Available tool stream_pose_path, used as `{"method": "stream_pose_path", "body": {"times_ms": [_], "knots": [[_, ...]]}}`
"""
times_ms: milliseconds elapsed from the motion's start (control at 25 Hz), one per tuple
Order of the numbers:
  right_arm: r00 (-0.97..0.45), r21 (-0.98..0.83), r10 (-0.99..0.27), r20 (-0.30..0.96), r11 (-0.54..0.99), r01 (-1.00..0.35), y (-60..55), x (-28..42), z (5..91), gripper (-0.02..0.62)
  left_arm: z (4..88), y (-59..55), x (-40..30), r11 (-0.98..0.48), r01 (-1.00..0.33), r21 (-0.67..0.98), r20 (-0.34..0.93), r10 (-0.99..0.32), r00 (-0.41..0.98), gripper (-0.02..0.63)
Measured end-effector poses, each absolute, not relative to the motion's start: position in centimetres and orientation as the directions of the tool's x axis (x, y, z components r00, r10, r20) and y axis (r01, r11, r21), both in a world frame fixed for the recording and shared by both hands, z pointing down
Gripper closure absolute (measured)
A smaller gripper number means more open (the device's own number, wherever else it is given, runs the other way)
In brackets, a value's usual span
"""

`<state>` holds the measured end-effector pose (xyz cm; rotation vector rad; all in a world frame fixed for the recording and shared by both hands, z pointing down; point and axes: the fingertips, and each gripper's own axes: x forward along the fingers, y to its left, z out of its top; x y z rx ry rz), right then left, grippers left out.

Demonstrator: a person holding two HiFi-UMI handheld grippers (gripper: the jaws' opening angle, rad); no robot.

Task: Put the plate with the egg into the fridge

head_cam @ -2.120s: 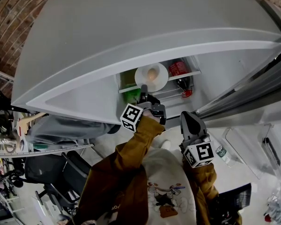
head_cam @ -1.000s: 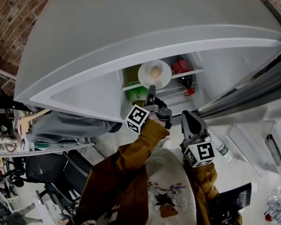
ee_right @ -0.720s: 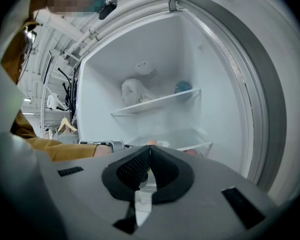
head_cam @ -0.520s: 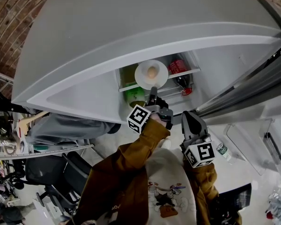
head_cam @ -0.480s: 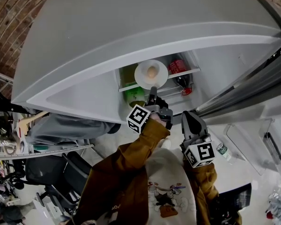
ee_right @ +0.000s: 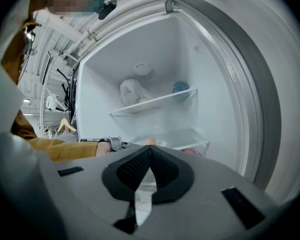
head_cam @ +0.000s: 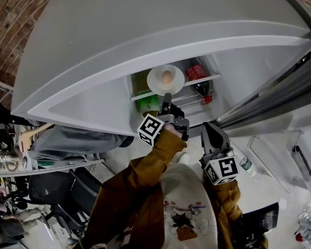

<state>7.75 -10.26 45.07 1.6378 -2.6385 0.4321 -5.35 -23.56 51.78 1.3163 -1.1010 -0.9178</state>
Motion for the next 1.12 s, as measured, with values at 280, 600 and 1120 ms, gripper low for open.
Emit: {"method": "stream_pose_path", "body": {"times_ms": [280, 600, 1120], "knots": [[-0.460, -0.224, -0.876, 0.145, 0.424, -0.878, -10.3, 7.6, 45.0, 0.592, 51.2, -24.0, -6.0, 0.052, -0.071, 0.996, 0.069, -0.965, 0.252, 0.589], [-0.460, -0.228, -0.876, 0.146, 0.423, -0.877, -10.5, 7.9, 45.1, 0.592, 50.6, -24.8, -5.8, 0.028, -0.058, 0.998, 0.042, -0.966, 0.256, 0.589], [-0.457, -0.230, -0.877, 0.149, 0.419, -0.878, -11.3, 8.3, 45.1, 0.592, 50.0, -26.5, -5.6, 0.008, -0.051, 0.999, 0.021, -0.965, 0.260, 0.589]]}}
